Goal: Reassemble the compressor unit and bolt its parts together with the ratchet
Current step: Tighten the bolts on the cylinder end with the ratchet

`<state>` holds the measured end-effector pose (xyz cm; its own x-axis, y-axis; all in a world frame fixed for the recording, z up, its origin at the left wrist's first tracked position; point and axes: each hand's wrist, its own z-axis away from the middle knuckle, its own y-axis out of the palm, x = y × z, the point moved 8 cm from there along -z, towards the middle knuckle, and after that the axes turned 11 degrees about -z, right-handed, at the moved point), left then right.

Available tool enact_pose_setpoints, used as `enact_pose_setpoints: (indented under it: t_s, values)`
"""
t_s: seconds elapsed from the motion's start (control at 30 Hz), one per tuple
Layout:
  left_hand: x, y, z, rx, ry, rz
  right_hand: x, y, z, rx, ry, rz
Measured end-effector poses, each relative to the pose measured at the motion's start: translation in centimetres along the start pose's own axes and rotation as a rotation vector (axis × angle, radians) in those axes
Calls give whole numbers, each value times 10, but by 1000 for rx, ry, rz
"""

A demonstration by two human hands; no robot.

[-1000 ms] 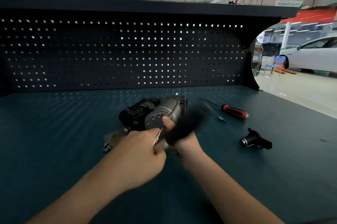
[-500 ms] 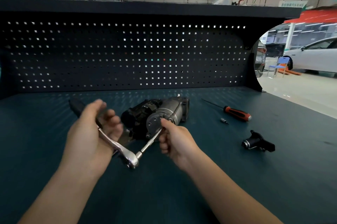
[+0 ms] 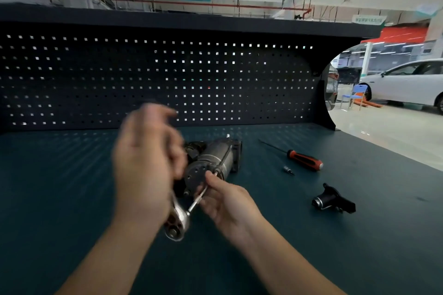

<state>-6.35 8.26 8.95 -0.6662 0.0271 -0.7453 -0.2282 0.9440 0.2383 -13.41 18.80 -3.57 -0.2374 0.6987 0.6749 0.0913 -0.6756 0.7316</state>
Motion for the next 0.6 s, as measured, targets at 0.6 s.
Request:
enact_pose_setpoints:
  t_s: [0.6]
  values:
    - [12,10,-18,144,262,-197,2,13,-41,-64,-70,97]
